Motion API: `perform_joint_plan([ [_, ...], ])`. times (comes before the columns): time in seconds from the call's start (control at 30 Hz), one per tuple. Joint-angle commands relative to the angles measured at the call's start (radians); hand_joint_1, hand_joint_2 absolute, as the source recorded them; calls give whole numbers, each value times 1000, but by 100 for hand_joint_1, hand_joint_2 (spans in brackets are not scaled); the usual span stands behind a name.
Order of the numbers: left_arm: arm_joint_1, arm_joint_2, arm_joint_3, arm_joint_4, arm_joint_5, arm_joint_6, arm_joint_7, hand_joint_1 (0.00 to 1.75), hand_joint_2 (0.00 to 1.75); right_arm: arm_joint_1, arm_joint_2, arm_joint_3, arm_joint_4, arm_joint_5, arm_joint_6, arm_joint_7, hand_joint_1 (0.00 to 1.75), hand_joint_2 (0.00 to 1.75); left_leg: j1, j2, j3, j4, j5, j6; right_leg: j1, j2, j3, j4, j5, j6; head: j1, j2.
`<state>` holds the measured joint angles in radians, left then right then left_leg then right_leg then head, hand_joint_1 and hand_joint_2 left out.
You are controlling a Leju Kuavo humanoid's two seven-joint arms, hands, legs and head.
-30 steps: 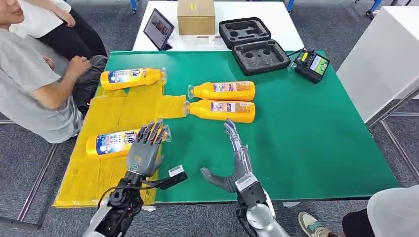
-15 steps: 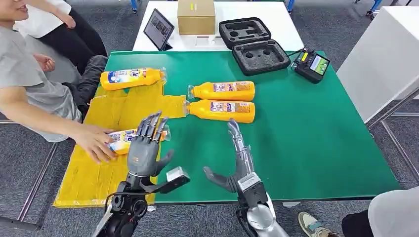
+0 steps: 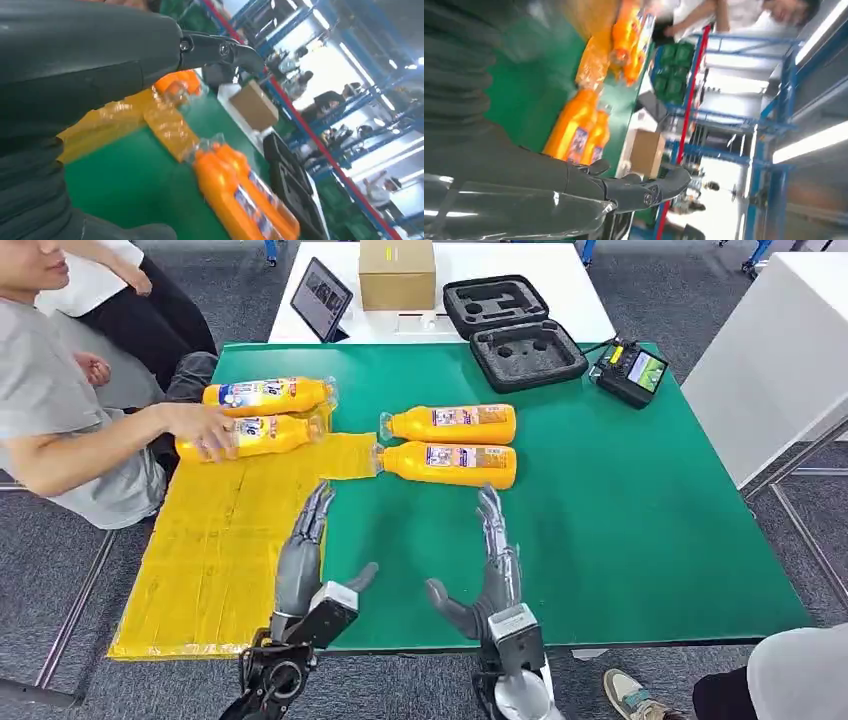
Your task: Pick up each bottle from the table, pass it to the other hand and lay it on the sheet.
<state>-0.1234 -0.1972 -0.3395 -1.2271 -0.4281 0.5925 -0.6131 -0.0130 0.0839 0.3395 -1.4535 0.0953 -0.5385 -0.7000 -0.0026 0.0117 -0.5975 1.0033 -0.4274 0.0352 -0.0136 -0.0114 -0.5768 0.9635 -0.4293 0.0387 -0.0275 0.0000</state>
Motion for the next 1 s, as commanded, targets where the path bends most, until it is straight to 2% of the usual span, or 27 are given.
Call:
perform_joint_plan([
  [0.03, -1, 23, -71, 5, 124, -40, -8, 0, 175, 31, 67, -48, 72, 51, -160, 2, 0, 175, 1, 0, 4, -1, -1, -2, 1, 1, 4, -1, -1, -2, 0, 0],
  [0.3, -14, 25, -86, 15, 150, -53, -23, 0, 175, 26, 55, -44, 65, 63, -159, 2, 0, 175, 1, -1, 2, -1, 0, -2, 1, 0, 2, -1, 0, -1, 0, 0],
  [0.33, -22, 26, -98, 21, 170, -67, -27, 0, 0, 22, 23, -14, 66, 10, -107, 2, 0, 175, 1, -2, 4, -1, -1, -2, 1, 0, 4, -1, -1, -2, 0, 0],
  [0.47, -23, 21, -105, 45, 214, -79, -45, 0, 0, 17, 3, -3, 116, 25, -75, 2, 0, 175, 1, -2, 5, -1, -1, -2, 1, 0, 6, -2, -1, -2, 0, 0],
  [0.5, -19, 22, -102, 44, 224, -77, -58, 0, 175, 15, 2, 4, 126, 23, -66, 2, 0, 175, 1, -2, 3, -1, 0, -2, 1, 0, 4, -2, 0, -1, 0, 0],
  [0.63, -8, 33, -109, 38, 253, -74, -80, 0, 175, 20, -7, 25, 121, 59, -129, 2, 0, 175, 1, -1, 3, -1, 0, -2, 1, 1, 3, -2, 0, -1, 0, 0],
  [0.67, -9, 36, -116, 38, 259, -72, -84, 0, 175, 24, 0, 1, 117, 144, -160, 2, 0, 175, 1, 0, 4, -1, -1, -2, 1, 1, 4, -2, 0, -2, 0, 0],
  [0.7, -15, 36, -127, 45, 262, -72, -84, 0, 175, 41, 48, -97, 99, 320, -160, 2, 0, 175, 1, 0, 3, -1, 0, -2, 1, 1, 3, -1, 0, -1, 0, 0],
  [0.77, -26, 30, -139, 63, 267, -64, -84, 0, 175, 46, 93, -180, 94, 476, -160, 2, 0, 175, 1, -2, 4, -2, -1, -2, 1, 0, 4, -1, -1, -2, 0, 0],
  [0.8, -32, 28, -148, 76, 270, -60, -85, 0, 175, 51, 122, -238, 83, 604, -160, 2, 0, 175, 0, -2, 2, -1, 0, -2, 0, -1, 3, -1, -1, -1, 0, 0],
  [0.9, -30, 28, -156, 83, 269, -42, -85, 0, 175, 50, 136, -270, 109, 678, -160, 2, 0, 175, 1, -3, 4, -1, 0, -2, 1, -1, 4, -1, -1, -2, 0, 0],
  [1.0, -21, 35, -165, 75, 268, -20, -85, 0, 175, 23, 167, -345, 206, 851, -160, 2, 0, 175, 2, -2, 5, -1, -1, -2, 1, 0, 5, -2, -1, -2, 0, 0],
])
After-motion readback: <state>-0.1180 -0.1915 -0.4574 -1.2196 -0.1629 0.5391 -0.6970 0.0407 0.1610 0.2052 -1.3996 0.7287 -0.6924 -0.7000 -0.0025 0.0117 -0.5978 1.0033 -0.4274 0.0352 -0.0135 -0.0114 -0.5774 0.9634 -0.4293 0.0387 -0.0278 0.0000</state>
